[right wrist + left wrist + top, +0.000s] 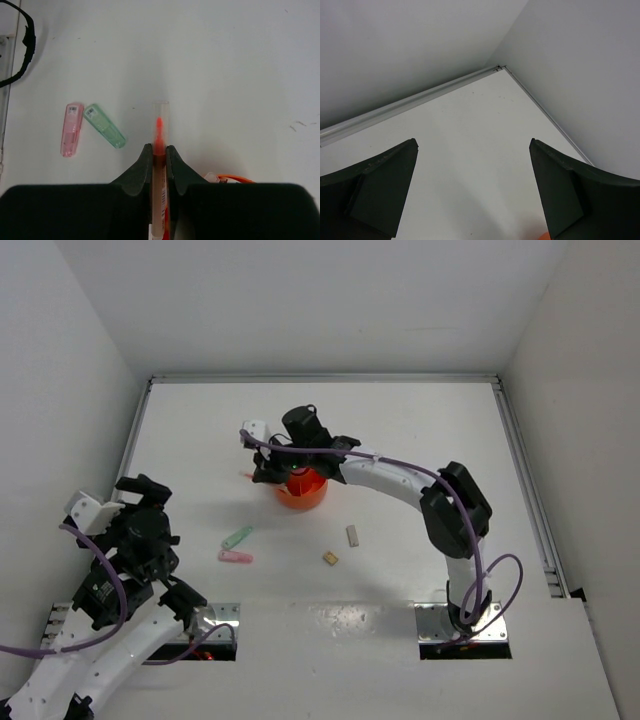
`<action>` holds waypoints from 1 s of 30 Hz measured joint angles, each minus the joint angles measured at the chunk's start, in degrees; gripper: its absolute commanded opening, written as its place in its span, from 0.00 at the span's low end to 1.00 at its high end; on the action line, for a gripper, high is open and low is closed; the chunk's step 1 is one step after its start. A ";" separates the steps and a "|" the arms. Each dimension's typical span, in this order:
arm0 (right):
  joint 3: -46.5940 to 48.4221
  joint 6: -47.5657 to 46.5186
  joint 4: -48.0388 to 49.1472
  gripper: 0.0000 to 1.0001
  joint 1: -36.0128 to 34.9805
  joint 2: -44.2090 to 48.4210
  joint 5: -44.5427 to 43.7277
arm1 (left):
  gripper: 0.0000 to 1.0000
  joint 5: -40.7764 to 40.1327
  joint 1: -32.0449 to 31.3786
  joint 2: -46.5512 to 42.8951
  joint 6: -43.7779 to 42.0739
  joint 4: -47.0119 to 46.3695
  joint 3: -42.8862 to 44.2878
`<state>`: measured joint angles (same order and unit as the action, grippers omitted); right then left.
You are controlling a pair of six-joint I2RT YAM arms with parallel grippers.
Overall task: Sort the stationery into containers
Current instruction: Place the pen in the storage box.
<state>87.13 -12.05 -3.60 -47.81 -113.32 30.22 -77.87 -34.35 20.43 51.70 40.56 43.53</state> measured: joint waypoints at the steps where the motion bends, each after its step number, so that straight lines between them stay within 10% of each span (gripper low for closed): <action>1: -0.13 0.00 0.17 0.00 0.09 -0.04 0.00 | 1.00 0.02 0.00 0.11 0.00 0.00 0.00; 30: -4.66 -1.51 8.94 0.00 4.28 -1.79 4.79 | 1.00 0.02 0.00 1.90 -0.24 0.00 -0.26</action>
<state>82.48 -13.56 5.34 -43.53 -115.11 35.00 -77.84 -34.35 22.33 51.46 40.56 43.27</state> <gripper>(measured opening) 0.091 0.997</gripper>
